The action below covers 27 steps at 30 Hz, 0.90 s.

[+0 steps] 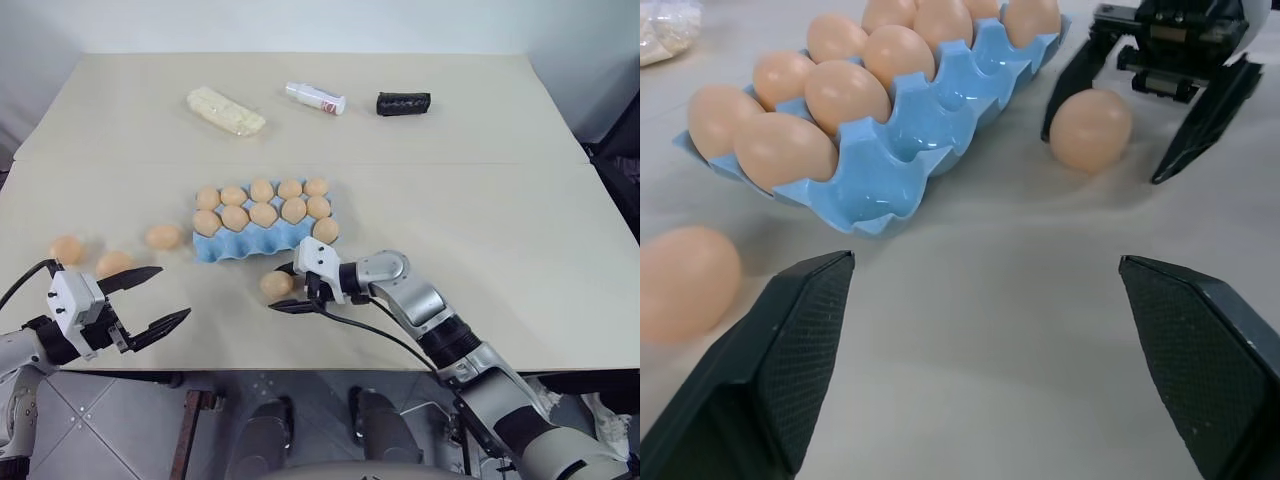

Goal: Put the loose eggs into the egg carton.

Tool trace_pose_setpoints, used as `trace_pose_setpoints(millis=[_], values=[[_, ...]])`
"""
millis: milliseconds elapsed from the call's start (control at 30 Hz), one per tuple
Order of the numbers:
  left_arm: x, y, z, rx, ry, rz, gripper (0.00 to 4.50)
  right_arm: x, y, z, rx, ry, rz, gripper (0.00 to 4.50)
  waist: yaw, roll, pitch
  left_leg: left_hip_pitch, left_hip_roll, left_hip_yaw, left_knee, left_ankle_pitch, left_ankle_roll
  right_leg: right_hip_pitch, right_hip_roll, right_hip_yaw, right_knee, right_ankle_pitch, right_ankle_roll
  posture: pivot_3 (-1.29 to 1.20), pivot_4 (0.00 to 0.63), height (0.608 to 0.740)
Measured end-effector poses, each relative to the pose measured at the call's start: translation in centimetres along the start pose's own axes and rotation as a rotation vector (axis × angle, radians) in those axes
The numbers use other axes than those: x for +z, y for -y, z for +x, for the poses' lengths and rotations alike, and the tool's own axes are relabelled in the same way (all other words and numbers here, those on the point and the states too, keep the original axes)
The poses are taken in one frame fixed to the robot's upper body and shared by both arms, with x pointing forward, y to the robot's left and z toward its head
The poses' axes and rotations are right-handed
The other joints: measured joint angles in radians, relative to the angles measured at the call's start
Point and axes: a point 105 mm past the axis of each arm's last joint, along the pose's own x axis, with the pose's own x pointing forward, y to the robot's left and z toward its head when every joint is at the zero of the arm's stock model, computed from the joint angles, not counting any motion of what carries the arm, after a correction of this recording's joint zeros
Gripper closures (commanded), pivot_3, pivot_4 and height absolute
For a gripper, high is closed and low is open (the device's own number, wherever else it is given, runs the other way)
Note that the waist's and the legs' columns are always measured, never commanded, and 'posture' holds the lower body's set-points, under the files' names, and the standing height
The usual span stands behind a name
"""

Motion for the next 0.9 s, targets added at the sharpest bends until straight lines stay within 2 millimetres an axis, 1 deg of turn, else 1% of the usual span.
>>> trace_pose_setpoints(millis=[33, 67, 100, 133, 233, 333, 367, 533, 600, 667, 767, 900], values=[[0.0, 0.0, 0.0, 0.001, 0.001, 0.001, 0.0, 0.1, -0.1, 0.1, 0.006, 0.004, -0.002, 2.41, 0.0, 0.0, 0.0, 0.0, 0.0, 0.0, 0.0, 0.0, 0.0, 0.0, 0.0, 0.0, 0.0, 0.0, 0.0, 0.0, 0.15, 0.74], [0.1, -0.1, 0.0, 0.002, 0.002, 0.002, 0.0, 0.1, -0.1, 0.1, 0.009, 0.006, -0.004, 2.67, 0.0, 0.0, 0.0, 0.0, 0.0, 0.0, 0.0, 0.0, 0.0, 0.0, 0.0, 0.0, 0.0, 0.0, 0.0, 0.0, 0.15, 0.74], [0.1, -0.1, 0.0, 0.005, 0.002, 0.002, 0.0, 0.2, -0.1, 0.0, 0.01, 0.008, -0.006, 2.89, 0.0, 0.0, 0.0, 0.0, 0.0, 0.0, 0.0, 0.0, 0.0, 0.0, 0.0, 0.0, 0.0, 0.0, 0.0, 0.0, 0.15, 0.74], [0.1, -0.1, 0.0, 0.009, 0.003, 0.001, 0.0, 0.3, -0.1, 0.0, 0.01, 0.011, -0.007, 2.97, 0.0, 0.0, 0.0, 0.0, 0.0, 0.0, 0.0, 0.0, 0.0, 0.0, 0.0, 0.0, 0.0, 0.0, 0.0, 0.0, 0.15, 0.74], [0.0, -0.1, 0.1, 0.018, 0.005, -0.002, 0.0, 1.4, -0.1, -0.5, 0.014, 0.047, -0.017, 3.01, 0.0, 0.0, 0.0, 0.0, 0.0, 0.0, 0.0, 0.0, 0.0, 0.0, 0.0, 0.0, 0.0, 0.0, 0.0, 0.0, 0.15, 0.74], [-0.1, -0.1, 0.2, 0.025, 0.008, -0.003, 0.0, 3.2, 0.3, -1.5, -0.008, 0.106, -0.025, 3.01, 0.0, 0.0, 0.0, 0.0, 0.0, 0.0, 0.0, 0.0, 0.0, 0.0, 0.0, 0.0, 0.0, 0.0, 0.0, 0.0, 0.15, 0.74], [-0.1, -0.1, 0.2, 0.031, 0.008, -0.005, 0.0, 3.7, 0.7, -1.9, -0.03, 0.117, -0.022, 3.01, 0.0, -0.001, 0.0, 0.0, 0.0, 0.0, 0.0, 0.0, 0.0, 0.0, 0.0, 0.0, 0.0, 0.0, 0.0, 0.0, 0.15, 0.74], [-0.3, 0.1, 0.4, 0.045, 0.02, -0.018, 0.0, 5.9, 4.0, -4.0, -0.169, 0.141, -0.059, 3.01, 0.0, -0.001, -0.001, 0.0, 0.001, 0.001, 0.001, 0.0, 0.0, -0.001, 0.0, 0.0, 0.001, 0.0, 0.0, 0.0, 0.15, 0.74], [-0.3, 0.2, 0.5, 0.045, 0.024, -0.018, 0.0, 6.0, 5.3, -4.5, -0.212, 0.137, -0.071, 3.01, 0.0, -0.002, -0.001, 0.0, 0.001, 0.001, 0.001, 0.0, 0.0, -0.001, 0.0, 0.0, 0.001, 0.0, 0.0, 0.0, 0.15, 0.74], [-0.2, 0.2, 0.6, 0.05, 0.027, -0.016, 0.0, 5.3, 6.0, -4.6, -0.238, 0.12, -0.068, 3.01, -0.001, -0.002, -0.001, 0.0, 0.001, 0.002, 0.001, 0.0, 0.0, -0.001, 0.0, 0.0, 0.001, 0.0, 0.0, 0.0, 0.15, 0.74], [-0.3, 0.2, 0.7, 0.054, 0.031, -0.02, 0.0, 4.1, 6.7, -4.5, -0.263, 0.097, -0.04, 1.98, -0.003, -0.002, -0.001, 0.0, 0.001, 0.003, 0.001, 0.0, 0.0, -0.001, 0.0, 0.0, 0.001, 0.0, 0.0, 0.0, 0.15, 0.74], [-0.3, 0.2, 0.8, 0.06, 0.031, -0.02, 0.0, 4.2, 6.6, -4.1, -0.254, 0.104, -0.057, 0.54, -0.008, -0.002, -0.001, 0.0, 0.001, 0.003, 0.001, 0.0, 0.0, -0.001, 0.0, 0.0, 0.001, 0.0, 0.0, 0.0, 0.15, 0.74]])
